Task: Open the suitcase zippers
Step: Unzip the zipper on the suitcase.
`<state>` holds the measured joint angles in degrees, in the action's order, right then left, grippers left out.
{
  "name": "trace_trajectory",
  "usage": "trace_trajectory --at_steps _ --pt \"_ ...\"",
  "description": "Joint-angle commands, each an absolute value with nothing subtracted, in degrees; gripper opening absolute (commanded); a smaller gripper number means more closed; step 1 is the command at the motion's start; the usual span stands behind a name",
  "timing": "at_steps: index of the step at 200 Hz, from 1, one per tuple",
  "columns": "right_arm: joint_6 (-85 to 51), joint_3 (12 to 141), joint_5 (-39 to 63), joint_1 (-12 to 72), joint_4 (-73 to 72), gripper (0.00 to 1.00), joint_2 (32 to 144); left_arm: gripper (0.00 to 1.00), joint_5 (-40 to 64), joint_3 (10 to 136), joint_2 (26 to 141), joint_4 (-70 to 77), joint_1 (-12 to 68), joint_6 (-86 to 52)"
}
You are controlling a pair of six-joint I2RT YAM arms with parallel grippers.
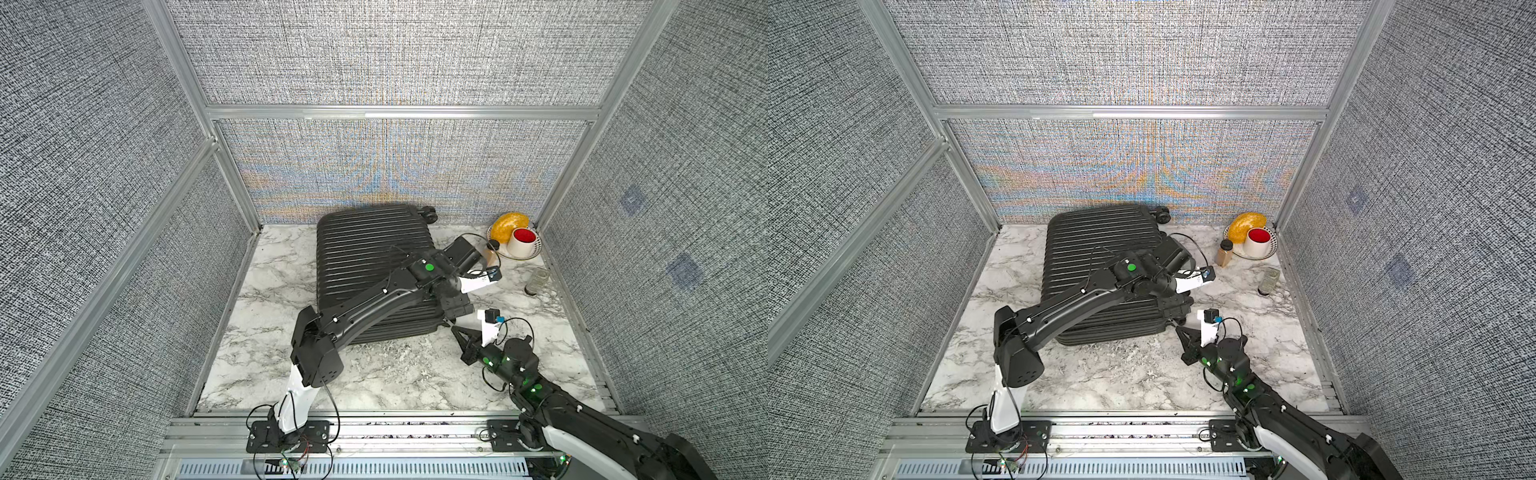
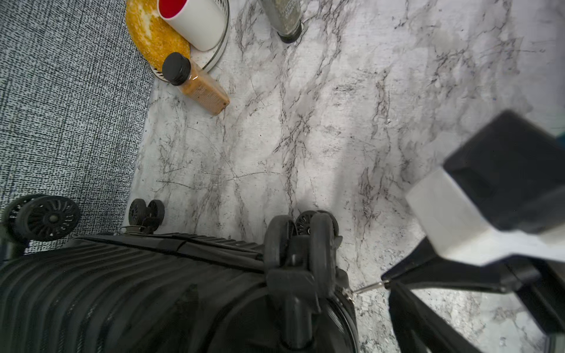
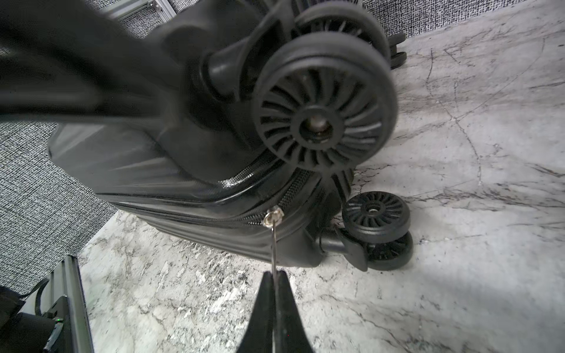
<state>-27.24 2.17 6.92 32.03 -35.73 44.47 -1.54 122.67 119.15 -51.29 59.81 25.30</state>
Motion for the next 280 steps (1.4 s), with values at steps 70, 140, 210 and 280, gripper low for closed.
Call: trace_trajectory --at_steps 70,140,210,280 --pt "-27.6 1.4 6.6 31.5 -33.0 0.00 42.8 0.87 0.2 126.0 124.9 -56.1 59.3 26.4" --pt "-27.5 1.7 6.0 31.3 -32.1 0.00 43.1 0.72 0.6 125.8 126.0 -57.1 58.5 25.8" --pt "-26.7 2.5 4.1 31.1 -29.7 0.00 42.8 0.45 0.1 125.7 126.1 -59.8 58.1 26.0" --pt "-24.5 3.1 -0.3 30.4 -28.0 0.00 40.7 0.00 6.1 125.6 122.2 -63.3 57.8 27.0"
